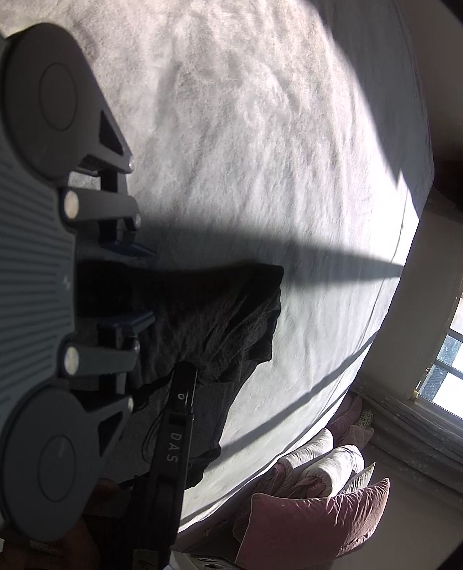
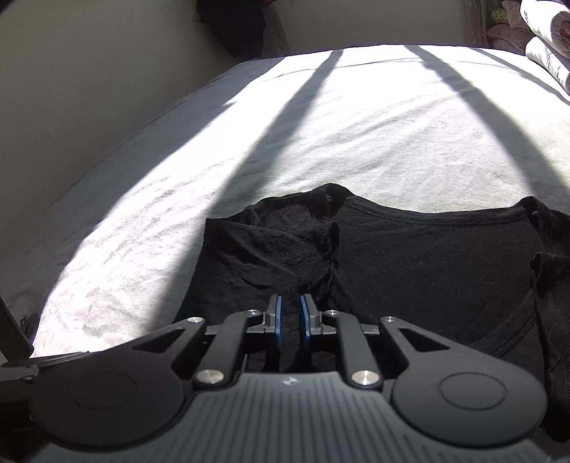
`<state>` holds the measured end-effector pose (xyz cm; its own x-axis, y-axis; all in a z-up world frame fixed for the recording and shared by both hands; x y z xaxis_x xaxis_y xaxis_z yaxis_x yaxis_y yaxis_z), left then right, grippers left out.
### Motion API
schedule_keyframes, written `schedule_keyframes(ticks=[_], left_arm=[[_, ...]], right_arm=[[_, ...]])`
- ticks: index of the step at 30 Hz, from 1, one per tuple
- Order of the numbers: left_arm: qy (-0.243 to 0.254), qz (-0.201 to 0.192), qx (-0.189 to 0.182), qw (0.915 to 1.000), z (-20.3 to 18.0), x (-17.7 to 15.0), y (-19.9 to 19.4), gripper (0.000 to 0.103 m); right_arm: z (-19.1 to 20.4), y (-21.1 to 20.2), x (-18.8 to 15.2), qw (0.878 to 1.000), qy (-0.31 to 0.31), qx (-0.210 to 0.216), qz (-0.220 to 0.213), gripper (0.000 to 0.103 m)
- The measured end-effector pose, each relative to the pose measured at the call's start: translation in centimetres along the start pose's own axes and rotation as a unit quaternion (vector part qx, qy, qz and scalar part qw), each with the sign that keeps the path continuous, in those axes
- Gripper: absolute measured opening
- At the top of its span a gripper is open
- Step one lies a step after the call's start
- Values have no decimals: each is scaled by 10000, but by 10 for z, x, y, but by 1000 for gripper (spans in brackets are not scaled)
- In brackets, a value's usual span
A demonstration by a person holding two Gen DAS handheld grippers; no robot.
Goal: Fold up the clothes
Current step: 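Withdraw both open grippers above the lengthwise-folded shirt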
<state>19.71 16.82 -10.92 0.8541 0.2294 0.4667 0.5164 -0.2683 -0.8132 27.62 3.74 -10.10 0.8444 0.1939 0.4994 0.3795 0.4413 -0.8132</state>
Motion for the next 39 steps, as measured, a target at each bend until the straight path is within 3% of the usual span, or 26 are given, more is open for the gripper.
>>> schedule_keyframes(ticks=[6, 9, 12, 24, 33, 39], left_arm=[[-346, 52, -291, 9990, 2, -2, -8, 51], [-392, 35, -292, 9988, -2, -3, -10, 60], [-407, 48, -196, 9990, -7, -6, -10, 63], [-174, 171, -114, 9996, -13, -51, -35, 63], [-25, 364, -450, 9983, -1, -103, -65, 63], [221, 590, -468, 9969, 0, -142, -85, 63]], right_arm=[[-7, -34, -11, 9991, 345, 244, -74, 19], [-11, -55, -21, 9989, 415, 160, -165, 39], [-17, -78, -39, 9989, 419, -23, -220, 40], [-60, -179, -132, 9939, 768, -617, -491, 44], [-84, -231, -210, 9886, 1268, -560, -584, 47], [-93, -246, -254, 9865, 1483, -537, -434, 47]])
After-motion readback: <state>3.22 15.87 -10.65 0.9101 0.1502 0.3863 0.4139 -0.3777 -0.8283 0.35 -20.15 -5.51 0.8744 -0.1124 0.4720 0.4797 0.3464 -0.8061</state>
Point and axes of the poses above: each gripper's, at about its wrist camera, not at the fingertips, and y roughly the way its jaws point, z to its left, x to its top, the point moved 9 cm from there along y, roughly the way its jaws point, and after that the axes turned 14 degrees about z, right-handed, at the moved point
